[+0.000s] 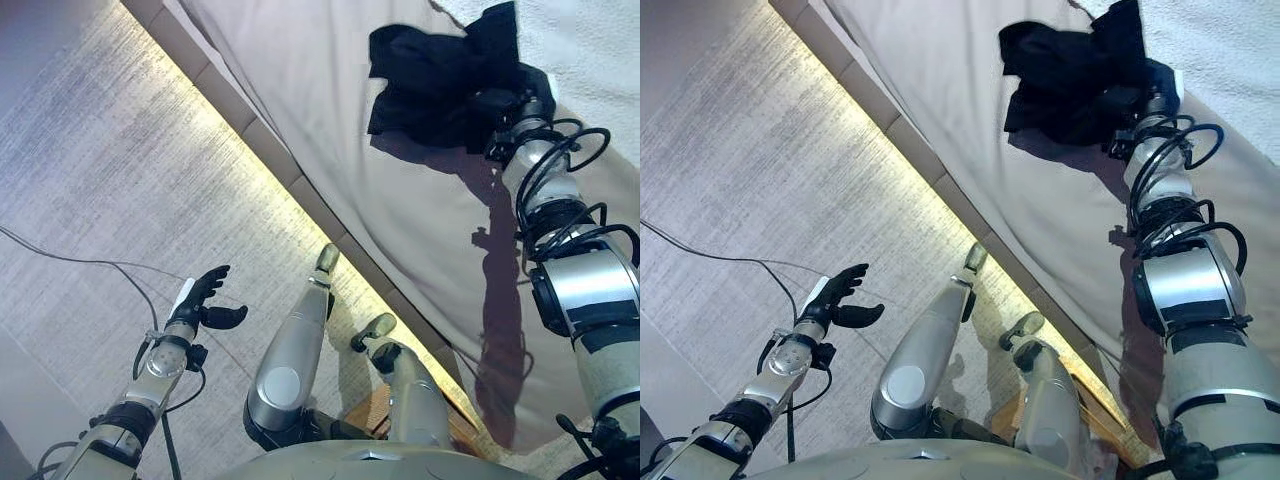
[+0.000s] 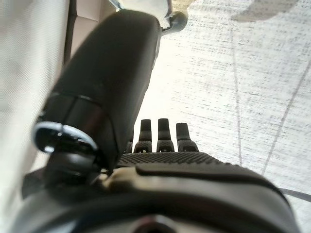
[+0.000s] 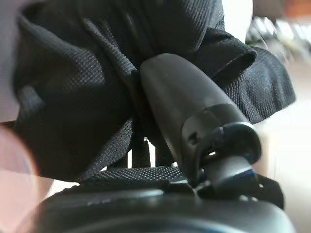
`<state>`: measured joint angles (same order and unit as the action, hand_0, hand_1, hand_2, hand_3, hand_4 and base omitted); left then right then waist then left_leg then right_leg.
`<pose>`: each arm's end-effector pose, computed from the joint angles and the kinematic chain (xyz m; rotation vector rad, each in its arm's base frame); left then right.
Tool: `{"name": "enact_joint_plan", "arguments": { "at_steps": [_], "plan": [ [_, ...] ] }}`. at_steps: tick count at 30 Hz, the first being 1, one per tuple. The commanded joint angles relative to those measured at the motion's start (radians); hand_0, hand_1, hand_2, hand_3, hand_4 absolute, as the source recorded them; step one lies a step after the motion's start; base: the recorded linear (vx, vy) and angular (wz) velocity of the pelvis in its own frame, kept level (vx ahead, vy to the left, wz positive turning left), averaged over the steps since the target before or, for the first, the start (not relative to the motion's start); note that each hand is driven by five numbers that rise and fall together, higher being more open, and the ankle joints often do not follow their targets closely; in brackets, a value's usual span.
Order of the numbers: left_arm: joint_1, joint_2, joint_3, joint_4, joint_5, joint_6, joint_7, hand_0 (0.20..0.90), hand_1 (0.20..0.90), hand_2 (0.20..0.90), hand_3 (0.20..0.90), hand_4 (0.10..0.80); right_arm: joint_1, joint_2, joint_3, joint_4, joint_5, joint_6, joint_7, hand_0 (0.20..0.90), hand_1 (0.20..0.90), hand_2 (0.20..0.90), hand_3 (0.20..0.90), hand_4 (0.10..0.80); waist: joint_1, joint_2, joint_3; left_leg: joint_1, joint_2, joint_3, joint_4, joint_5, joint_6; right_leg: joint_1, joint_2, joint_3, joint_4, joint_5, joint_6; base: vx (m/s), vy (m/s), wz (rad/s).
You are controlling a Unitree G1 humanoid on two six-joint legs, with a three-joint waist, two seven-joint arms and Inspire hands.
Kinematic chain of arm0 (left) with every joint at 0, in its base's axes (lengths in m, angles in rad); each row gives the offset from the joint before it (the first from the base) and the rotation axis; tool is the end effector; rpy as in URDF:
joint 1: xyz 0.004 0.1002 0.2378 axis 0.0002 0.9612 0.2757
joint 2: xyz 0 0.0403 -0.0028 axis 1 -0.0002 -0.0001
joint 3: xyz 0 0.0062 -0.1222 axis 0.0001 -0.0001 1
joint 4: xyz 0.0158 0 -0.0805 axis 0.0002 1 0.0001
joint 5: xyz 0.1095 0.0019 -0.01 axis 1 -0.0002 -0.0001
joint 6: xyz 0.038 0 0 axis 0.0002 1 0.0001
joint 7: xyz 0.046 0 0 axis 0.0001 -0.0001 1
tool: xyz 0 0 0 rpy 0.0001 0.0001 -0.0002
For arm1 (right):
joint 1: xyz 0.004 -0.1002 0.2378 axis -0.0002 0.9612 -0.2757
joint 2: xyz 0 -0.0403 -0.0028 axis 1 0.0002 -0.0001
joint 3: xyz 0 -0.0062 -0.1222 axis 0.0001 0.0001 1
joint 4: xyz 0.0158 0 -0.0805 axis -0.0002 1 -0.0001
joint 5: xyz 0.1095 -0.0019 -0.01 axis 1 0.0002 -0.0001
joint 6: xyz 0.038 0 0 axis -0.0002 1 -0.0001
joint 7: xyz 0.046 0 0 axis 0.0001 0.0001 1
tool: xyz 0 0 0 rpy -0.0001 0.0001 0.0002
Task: Pick up the clothes from the bed and place them into the basket
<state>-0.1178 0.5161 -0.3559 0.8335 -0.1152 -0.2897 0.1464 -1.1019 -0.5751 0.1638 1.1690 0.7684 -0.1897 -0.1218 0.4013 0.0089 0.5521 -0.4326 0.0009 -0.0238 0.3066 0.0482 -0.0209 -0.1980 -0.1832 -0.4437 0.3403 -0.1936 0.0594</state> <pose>0.1838 0.2680 -0.0654 0.5470 0.4571 0.0030 0.3816 -0.2689 0.1896 0.2069 -0.1976 -0.3582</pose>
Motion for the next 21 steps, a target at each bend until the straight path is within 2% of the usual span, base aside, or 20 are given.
{"name": "enact_joint_plan", "arguments": {
  "at_steps": [1,6,9,15,21],
  "plan": [
    [0.079,-0.009,-0.021,0.049,0.049,-0.075,0.061,0.9,0.9,0.9,0.9,0.8,0.054,-0.035,-0.091,-0.199,0.185,-0.197,0.087,0.3,0.3,0.3,0.2,0.1,-0.028,-0.037,-0.112,0.008,0.016,0.044,-0.019,-0.066,-0.025,0.036,-0.004,0.025,-0.08,0.123,0.028,-0.078,0.003,-0.1],
    [0.126,-0.062,-0.011,0.094,0.098,-0.103,0.088,0.9,0.9,0.9,0.9,0.8,0.242,0.02,-0.175,-0.42,0.245,-0.224,0.159,0.3,0.3,0.3,0.2,0.1,-0.077,-0.054,-0.178,0.125,0.031,0.078,-0.133,-0.05,-0.034,0.122,0.019,0.046,-0.178,0.134,0.038,0.003,-0.021,-0.17],
    [0.157,-0.113,-0.002,0.106,0.154,-0.095,0.109,0.9,0.9,0.9,0.9,0.8,0.406,0.084,-0.226,-0.61,0.255,-0.244,0.178,0.3,0.3,0.3,0.2,0.1,-0.123,-0.06,-0.219,0.196,0.039,0.101,-0.2,-0.04,-0.035,0.164,0.031,0.068,-0.225,0.143,0.04,0.0,0.003,-0.15],
    [0.205,-0.184,0.009,0.126,0.199,-0.079,0.121,0.9,0.9,0.9,0.9,0.8,0.655,0.205,-0.229,-0.926,0.198,-0.255,0.154,0.3,0.3,0.3,0.2,0.1,-0.211,-0.06,-0.305,0.293,0.044,0.141,-0.278,-0.025,-0.029,0.199,0.043,0.112,-0.287,0.175,0.037,0.006,0.017,-0.22],
    [0.245,-0.231,-0.015,0.143,0.28,-0.077,0.126,0.9,0.9,0.9,0.9,0.8,0.849,0.248,-0.243,-1.071,0.202,-0.275,0.196,0.3,0.3,0.3,0.2,0.1,-0.293,-0.05,-0.391,0.399,0.052,0.185,-0.355,-0.02,-0.028,0.23,0.065,0.159,-0.342,0.198,0.033,0.015,-0.006,-0.26]
  ]
}}
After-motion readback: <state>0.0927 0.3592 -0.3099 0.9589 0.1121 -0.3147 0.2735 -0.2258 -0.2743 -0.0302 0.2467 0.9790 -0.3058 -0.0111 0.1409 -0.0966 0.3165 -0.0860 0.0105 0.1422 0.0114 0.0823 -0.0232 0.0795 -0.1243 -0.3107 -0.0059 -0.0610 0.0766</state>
